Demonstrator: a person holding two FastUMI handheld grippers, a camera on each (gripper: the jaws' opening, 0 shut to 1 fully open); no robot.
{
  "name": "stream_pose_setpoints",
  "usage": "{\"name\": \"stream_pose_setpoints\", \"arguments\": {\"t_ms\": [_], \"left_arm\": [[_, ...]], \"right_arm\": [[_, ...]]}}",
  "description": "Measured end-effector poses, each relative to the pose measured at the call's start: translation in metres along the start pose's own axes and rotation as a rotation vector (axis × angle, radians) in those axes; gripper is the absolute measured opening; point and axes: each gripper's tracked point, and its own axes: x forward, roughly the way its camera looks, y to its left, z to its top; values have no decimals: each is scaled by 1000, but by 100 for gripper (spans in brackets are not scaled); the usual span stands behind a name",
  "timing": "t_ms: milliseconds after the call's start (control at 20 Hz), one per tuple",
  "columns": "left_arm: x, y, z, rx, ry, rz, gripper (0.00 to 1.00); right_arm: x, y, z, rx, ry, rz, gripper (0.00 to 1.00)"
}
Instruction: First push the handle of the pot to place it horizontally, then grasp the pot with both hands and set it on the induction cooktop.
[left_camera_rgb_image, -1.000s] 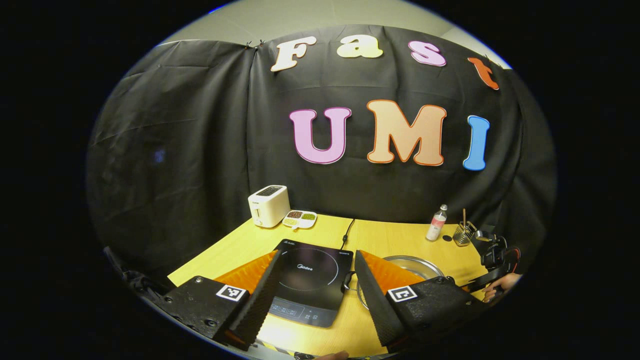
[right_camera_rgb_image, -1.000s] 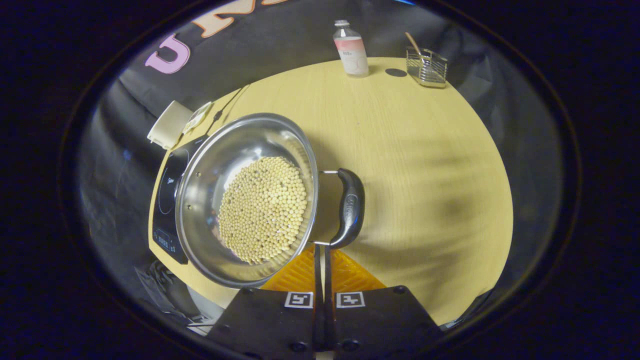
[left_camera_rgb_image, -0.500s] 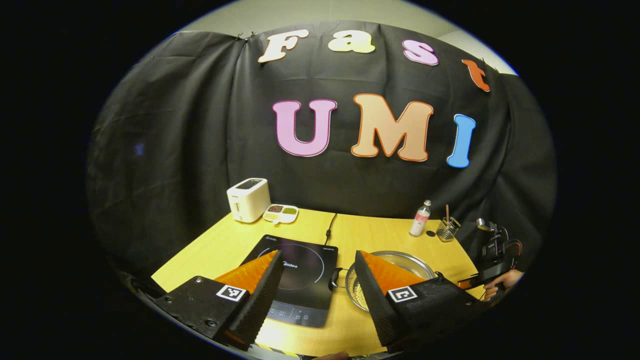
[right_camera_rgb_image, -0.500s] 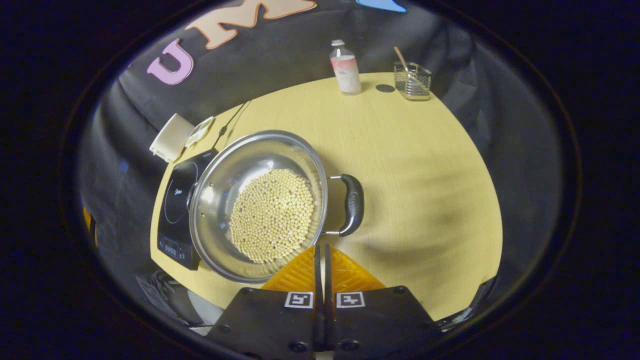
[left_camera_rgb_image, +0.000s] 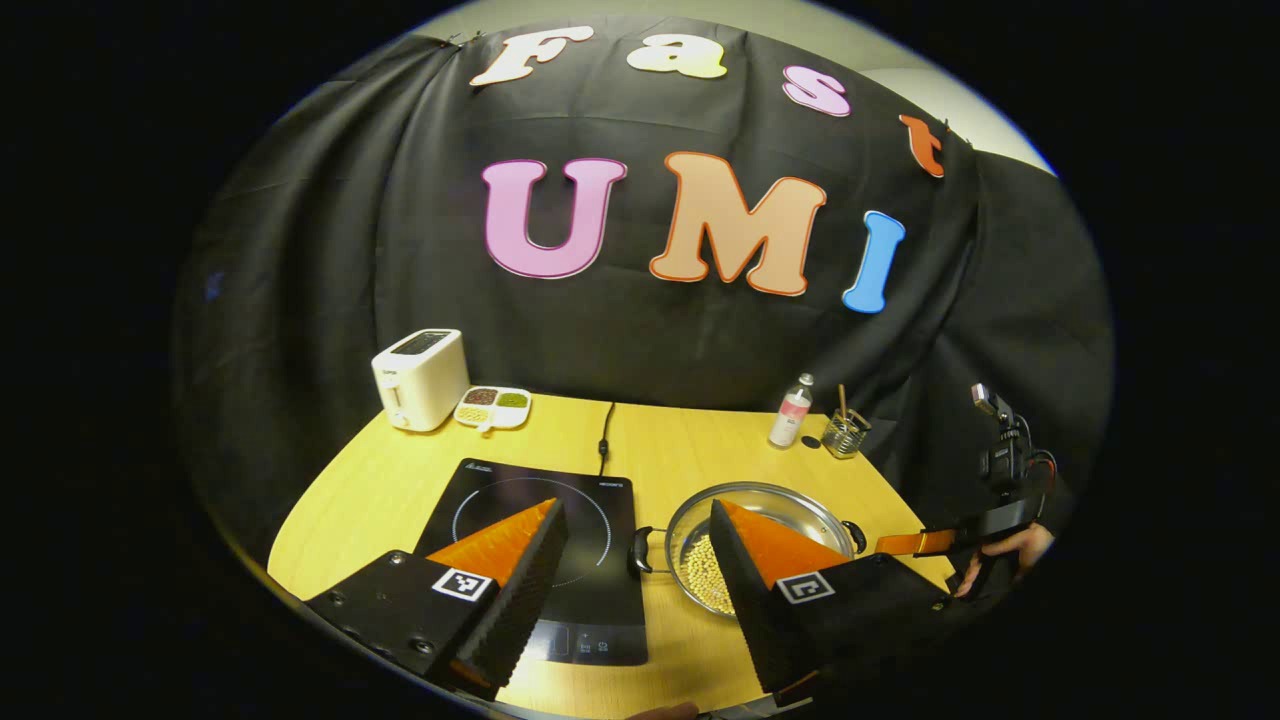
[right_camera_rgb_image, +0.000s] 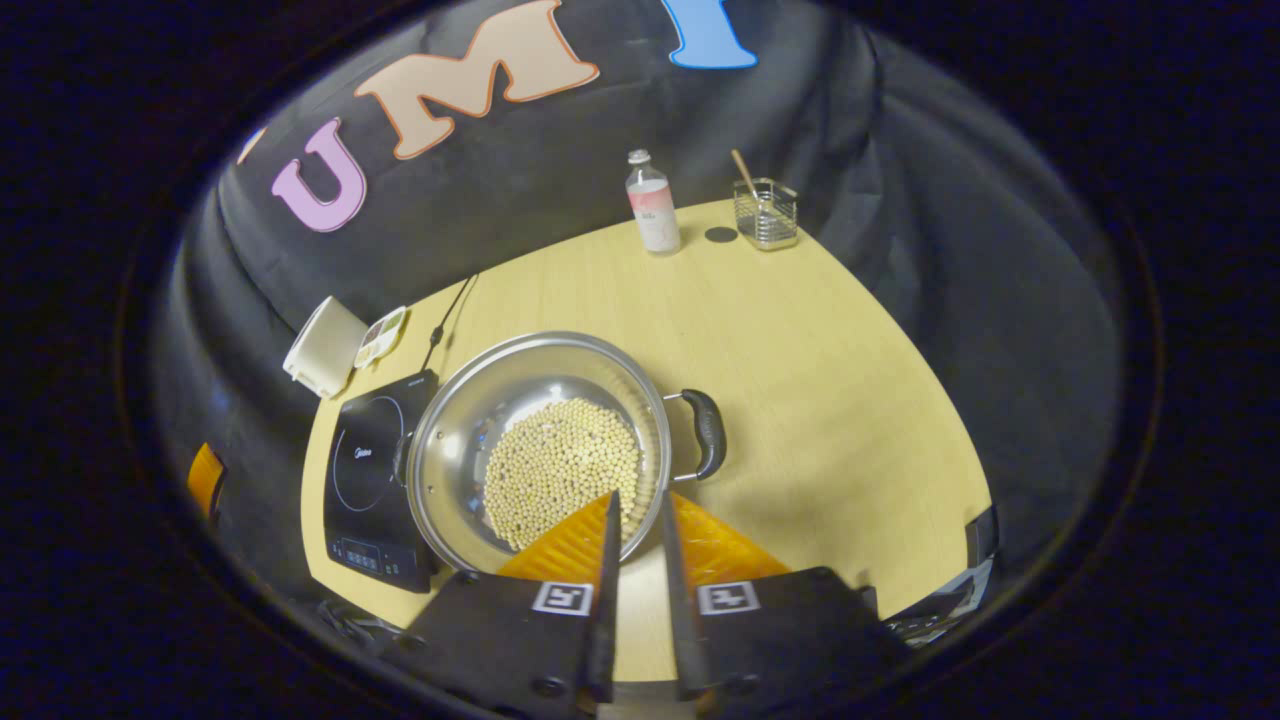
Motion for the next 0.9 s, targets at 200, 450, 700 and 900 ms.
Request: {"name": "stream_pose_setpoints", "arguments": {"t_ms": [200,450,700,900], "left_arm": [[17,-4,-8,7,31,-41,88],[37,-7,-30,-18,109,-33,88],[58,-13,-40,-9,157,8,88],[76,-18,-62,-46,238,41,88]], "right_arm": [[-9,-3,8,-26,-54,-35,72],[-4,-17,25,-92,-78,-73,91],[23,-17,34,-106,-44,-55,98],[41,-20,36,-121,-2,-36,98]]}}
